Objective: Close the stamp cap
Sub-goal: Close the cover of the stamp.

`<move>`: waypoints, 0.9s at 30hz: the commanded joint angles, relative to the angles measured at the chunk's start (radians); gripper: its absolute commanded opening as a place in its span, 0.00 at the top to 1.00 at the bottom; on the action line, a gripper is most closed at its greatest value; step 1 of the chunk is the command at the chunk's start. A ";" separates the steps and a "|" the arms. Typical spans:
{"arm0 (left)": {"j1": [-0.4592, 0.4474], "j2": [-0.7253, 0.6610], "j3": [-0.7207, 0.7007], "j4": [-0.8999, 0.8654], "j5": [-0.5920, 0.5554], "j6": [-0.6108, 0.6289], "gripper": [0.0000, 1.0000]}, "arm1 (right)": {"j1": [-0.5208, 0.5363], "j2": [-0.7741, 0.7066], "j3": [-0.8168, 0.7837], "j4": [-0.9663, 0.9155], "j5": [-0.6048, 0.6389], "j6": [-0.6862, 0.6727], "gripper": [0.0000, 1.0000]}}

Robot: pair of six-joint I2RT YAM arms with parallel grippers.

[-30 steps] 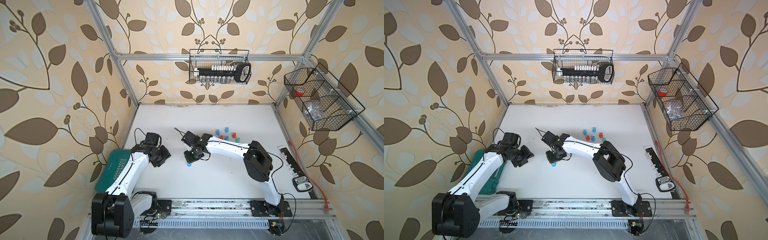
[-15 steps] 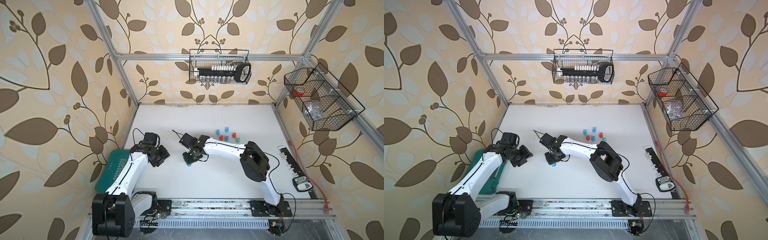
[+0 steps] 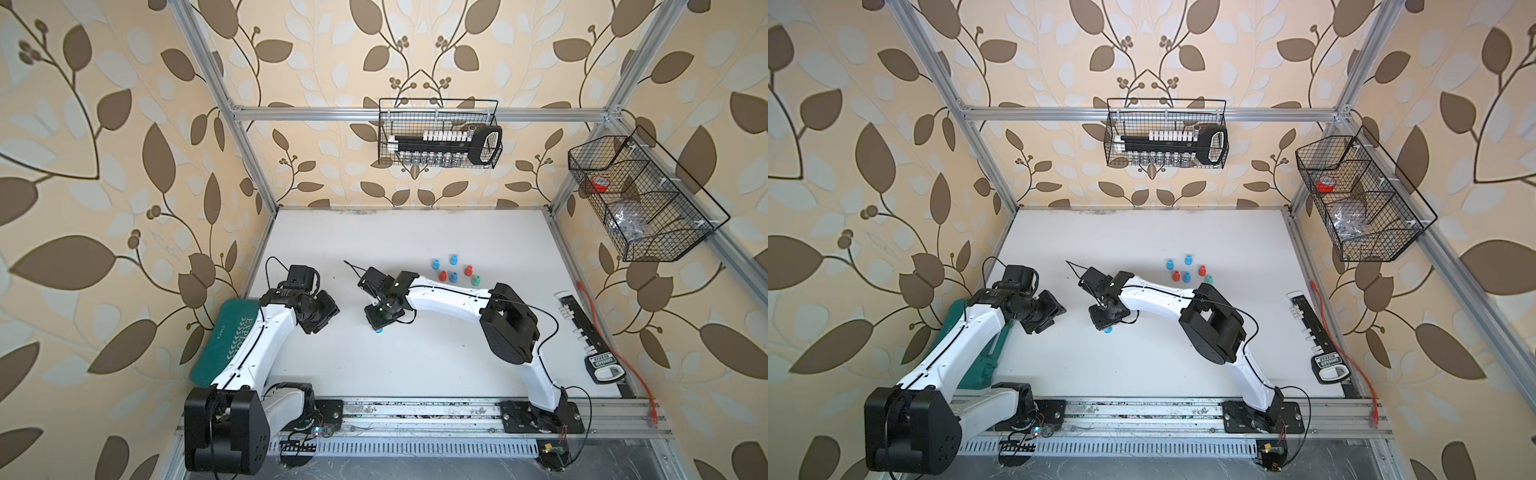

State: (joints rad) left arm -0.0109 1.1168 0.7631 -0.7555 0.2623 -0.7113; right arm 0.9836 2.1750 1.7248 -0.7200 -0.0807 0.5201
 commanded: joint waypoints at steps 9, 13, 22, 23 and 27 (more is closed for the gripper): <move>0.016 -0.011 0.001 0.001 0.022 0.020 0.52 | -0.003 0.013 -0.038 0.004 0.020 0.008 0.91; 0.017 -0.009 0.004 0.001 0.022 0.021 0.52 | -0.003 0.015 -0.043 0.007 0.026 0.007 0.91; 0.018 -0.006 0.007 0.010 0.026 0.016 0.52 | -0.003 0.016 -0.100 0.076 0.073 0.010 0.88; 0.019 -0.006 0.007 0.010 0.026 0.017 0.52 | -0.002 0.015 -0.107 0.085 0.085 0.008 0.88; 0.018 -0.008 0.007 0.015 0.025 0.017 0.52 | 0.006 -0.003 -0.142 0.117 0.179 -0.011 0.86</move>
State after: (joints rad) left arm -0.0044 1.1168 0.7631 -0.7490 0.2771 -0.7090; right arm 0.9836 2.1647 1.6421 -0.6025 -0.0170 0.5220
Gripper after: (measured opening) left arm 0.479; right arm 0.139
